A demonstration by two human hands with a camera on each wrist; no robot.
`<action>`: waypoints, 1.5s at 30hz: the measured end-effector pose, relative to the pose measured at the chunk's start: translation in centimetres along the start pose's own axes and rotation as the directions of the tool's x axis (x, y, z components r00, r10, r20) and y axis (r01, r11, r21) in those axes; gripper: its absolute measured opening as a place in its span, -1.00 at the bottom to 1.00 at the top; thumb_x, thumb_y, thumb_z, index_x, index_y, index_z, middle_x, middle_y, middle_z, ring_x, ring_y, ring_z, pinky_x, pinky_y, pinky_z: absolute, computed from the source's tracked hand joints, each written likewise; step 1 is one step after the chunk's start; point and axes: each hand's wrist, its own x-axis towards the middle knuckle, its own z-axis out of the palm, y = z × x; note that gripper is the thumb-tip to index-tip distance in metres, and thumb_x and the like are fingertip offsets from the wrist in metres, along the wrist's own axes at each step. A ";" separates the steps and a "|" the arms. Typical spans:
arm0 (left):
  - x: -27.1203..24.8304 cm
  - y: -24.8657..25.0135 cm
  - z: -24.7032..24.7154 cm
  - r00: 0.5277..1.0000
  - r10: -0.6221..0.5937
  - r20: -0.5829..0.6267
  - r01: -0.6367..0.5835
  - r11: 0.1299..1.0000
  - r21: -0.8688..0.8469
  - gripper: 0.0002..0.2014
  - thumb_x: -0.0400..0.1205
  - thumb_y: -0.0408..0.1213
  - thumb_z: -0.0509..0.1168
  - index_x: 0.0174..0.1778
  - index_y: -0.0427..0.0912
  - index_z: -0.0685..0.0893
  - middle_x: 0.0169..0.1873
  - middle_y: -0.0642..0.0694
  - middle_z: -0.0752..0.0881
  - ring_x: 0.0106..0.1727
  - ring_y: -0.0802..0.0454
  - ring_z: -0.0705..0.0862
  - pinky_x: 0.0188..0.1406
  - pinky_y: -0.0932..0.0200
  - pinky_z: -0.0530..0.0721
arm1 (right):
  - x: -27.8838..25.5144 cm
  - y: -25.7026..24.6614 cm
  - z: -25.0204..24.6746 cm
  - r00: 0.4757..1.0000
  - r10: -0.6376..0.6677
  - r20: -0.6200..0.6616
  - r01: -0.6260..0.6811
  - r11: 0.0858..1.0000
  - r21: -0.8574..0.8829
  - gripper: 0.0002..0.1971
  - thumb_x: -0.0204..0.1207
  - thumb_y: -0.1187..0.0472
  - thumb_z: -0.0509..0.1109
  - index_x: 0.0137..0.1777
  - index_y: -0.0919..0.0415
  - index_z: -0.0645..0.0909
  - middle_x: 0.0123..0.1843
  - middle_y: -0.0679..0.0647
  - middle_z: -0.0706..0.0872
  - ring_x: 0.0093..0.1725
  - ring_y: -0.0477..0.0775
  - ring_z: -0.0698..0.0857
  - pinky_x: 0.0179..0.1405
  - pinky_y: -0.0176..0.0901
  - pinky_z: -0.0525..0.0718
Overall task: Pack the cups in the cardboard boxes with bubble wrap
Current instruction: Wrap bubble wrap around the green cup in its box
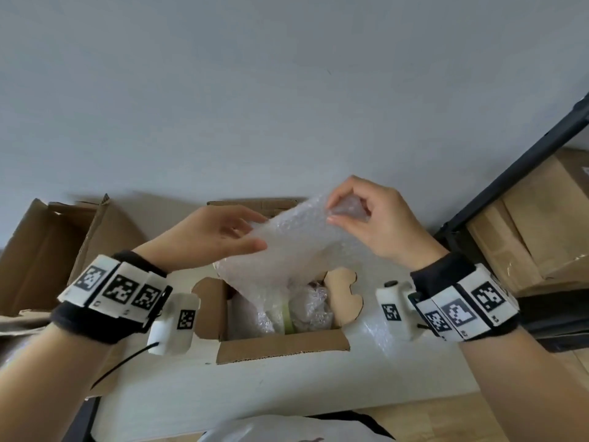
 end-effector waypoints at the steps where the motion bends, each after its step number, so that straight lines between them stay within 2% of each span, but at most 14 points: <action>1: 0.3 0.4 0.5 1.000 0.015 0.010 -0.016 0.999 0.051 -0.54 0.33 0.23 0.39 0.07 0.09 0.73 -0.13 0.07 0.78 -0.07 0.21 0.74 0.04 0.19 0.63 | 0.5 -0.5 0.2 0.999 -0.037 -0.011 0.036 0.998 -0.044 -0.74 0.44 0.38 0.51 0.11 0.26 0.61 -0.11 -0.28 0.61 -0.26 -0.36 0.60 -0.18 -0.59 0.47; 4: 1.3 1.0 1.7 0.979 0.074 -0.189 -0.049 0.990 0.134 -0.82 0.56 -0.06 0.39 -0.35 0.03 0.74 -0.47 -0.12 0.64 -0.44 0.03 0.55 -0.32 0.10 0.54 | 1.4 -1.3 0.9 0.998 0.017 -0.060 -0.021 0.997 -0.077 -0.45 0.41 0.25 0.57 0.39 0.13 0.50 -0.21 -0.31 0.49 -0.27 -0.29 0.55 -0.10 -0.56 0.50; 8: 1.7 0.5 2.0 0.900 -0.046 -0.433 -0.016 0.990 -0.138 -0.70 0.61 -0.21 0.36 -0.48 -0.02 0.64 -0.56 0.04 0.50 -0.50 0.13 0.39 -0.51 0.26 0.32 | 1.2 -1.2 1.4 0.994 0.110 -0.027 -0.113 0.986 -0.124 -0.68 0.41 0.17 0.57 0.15 0.21 0.70 -0.08 -0.06 0.73 -0.09 -0.03 0.71 0.06 -0.05 0.70; 11: 1.5 0.0 2.3 0.915 -0.147 -0.375 0.014 0.942 -0.336 -0.81 0.68 -0.34 0.25 -0.21 -0.24 0.71 -0.36 -0.18 0.60 -0.39 0.02 0.50 -0.48 0.24 0.42 | -0.3 -0.9 3.0 0.999 -0.025 -0.025 0.023 0.996 -0.088 -0.83 0.44 0.28 0.53 0.02 0.25 0.76 -0.04 0.04 0.71 -0.06 0.00 0.71 0.01 -0.10 0.70; 14: 1.4 0.2 3.0 0.945 -0.208 -0.254 0.007 0.787 -0.618 -0.75 0.71 -0.41 0.10 -0.05 -0.25 0.72 -0.24 -0.19 0.71 -0.24 -0.04 0.65 -0.44 0.22 0.60 | -2.1 -0.7 5.1 0.996 -0.083 0.040 0.087 0.988 -0.130 -0.78 0.47 0.16 0.47 0.11 0.14 0.76 0.32 0.15 0.59 0.32 0.12 0.59 0.28 0.09 0.62; 19: 0.2 0.5 3.0 1.000 -0.003 -0.023 -0.019 0.432 -0.902 -0.61 0.64 -0.08 0.07 0.00 -0.15 0.78 -0.08 -0.14 0.80 -0.07 -0.04 0.78 -0.18 0.14 0.73 | -3.5 -0.2 6.2 0.990 -0.108 0.087 0.128 0.953 -0.274 -0.66 0.62 -0.07 0.24 0.25 -0.01 0.71 0.63 0.15 0.26 0.65 0.12 0.17 0.53 0.31 0.25; 22: -0.1 0.8 3.7 0.998 -0.044 0.043 0.062 0.679 -0.732 -0.44 0.49 0.14 0.32 0.26 -0.20 0.64 0.19 -0.31 0.70 0.14 -0.16 0.72 0.01 -0.09 0.72 | -3.7 0.2 6.2 0.987 -0.103 0.120 0.135 0.944 -0.300 -0.74 0.61 0.05 0.29 0.19 -0.02 0.73 0.64 0.17 0.25 0.65 0.17 0.14 0.56 0.26 0.22; 25: -0.2 0.4 5.0 0.987 -0.096 -0.131 0.028 0.895 -0.446 -0.63 0.42 -0.23 0.52 -0.02 -0.28 0.52 -0.16 -0.27 0.75 -0.14 -0.12 0.70 -0.17 -0.10 0.64 | -3.6 0.3 5.9 0.988 -0.086 0.130 0.125 0.937 -0.326 -0.69 0.49 0.22 0.47 0.22 0.10 0.62 0.55 0.18 0.32 0.56 0.17 0.30 0.50 0.17 0.37; 28: -0.7 -0.1 5.5 0.993 0.016 -0.115 -0.062 0.911 -0.407 -0.89 0.55 -0.47 0.39 -0.09 -0.30 0.58 -0.25 -0.11 0.75 -0.17 0.02 0.69 -0.16 0.11 0.61 | -3.3 1.0 4.6 0.995 0.021 0.093 0.001 0.974 -0.227 -0.40 0.38 0.24 0.57 0.40 0.17 0.44 0.37 0.09 0.51 0.39 0.03 0.49 0.44 0.05 0.45; 30: -1.1 -0.7 5.8 0.985 0.099 -0.144 -0.143 0.931 -0.335 -0.86 0.54 -0.50 0.39 -0.03 -0.23 0.70 -0.03 -0.08 0.78 0.07 0.09 0.71 0.12 0.16 0.59 | -3.5 1.7 4.1 0.995 0.075 0.066 -0.064 0.986 -0.152 -0.52 0.36 0.33 0.57 0.29 0.22 0.57 0.10 0.04 0.70 0.13 0.03 0.66 0.21 0.02 0.61; 33: -1.6 -2.0 7.2 0.937 0.117 -0.329 -0.157 0.983 -0.096 -0.64 0.45 -0.63 0.37 -0.19 0.00 0.78 0.21 0.06 0.68 0.29 0.11 0.60 0.26 0.20 0.52 | -4.6 2.5 4.9 0.995 -0.095 -0.010 0.088 0.954 -0.288 -0.83 0.32 0.48 0.51 -0.13 0.28 0.70 -0.17 0.05 0.71 -0.23 0.06 0.67 -0.27 -0.12 0.65; 36: -2.1 -3.6 9.1 0.876 0.247 -0.415 -0.197 0.967 0.161 -0.59 0.38 -0.75 0.37 -0.23 -0.10 0.84 0.20 -0.12 0.67 0.03 -0.06 0.67 -0.02 0.10 0.67 | -5.9 3.3 6.7 0.953 -0.294 0.075 0.286 0.787 -0.547 -0.90 0.38 0.44 0.38 -0.29 0.26 0.63 -0.30 0.07 0.64 -0.36 0.01 0.56 -0.36 -0.32 0.48; 39: -2.4 -5.0 10.7 0.900 0.360 -0.247 -0.256 0.894 0.369 -0.69 0.35 -0.73 0.44 -0.20 -0.22 0.85 0.20 -0.27 0.70 -0.09 -0.12 0.77 -0.17 0.01 0.79 | -7.4 5.3 8.3 0.888 -0.355 0.292 0.459 0.643 -0.613 -0.89 0.45 0.42 0.32 -0.24 0.25 0.61 -0.30 0.11 0.63 -0.35 0.05 0.57 -0.41 -0.22 0.56; 45: -2.6 -8.0 14.2 0.993 0.038 0.111 -0.090 0.858 0.506 -0.56 0.67 -0.38 0.17 0.47 0.03 0.50 0.66 0.09 0.04 0.38 -0.07 0.57 0.22 0.09 0.62 | -8.9 7.0 9.6 0.854 -0.052 0.517 0.406 0.689 -0.601 -0.80 0.27 0.46 0.49 -0.19 0.20 0.63 -0.25 0.09 0.61 -0.30 0.09 0.62 -0.50 -0.12 0.59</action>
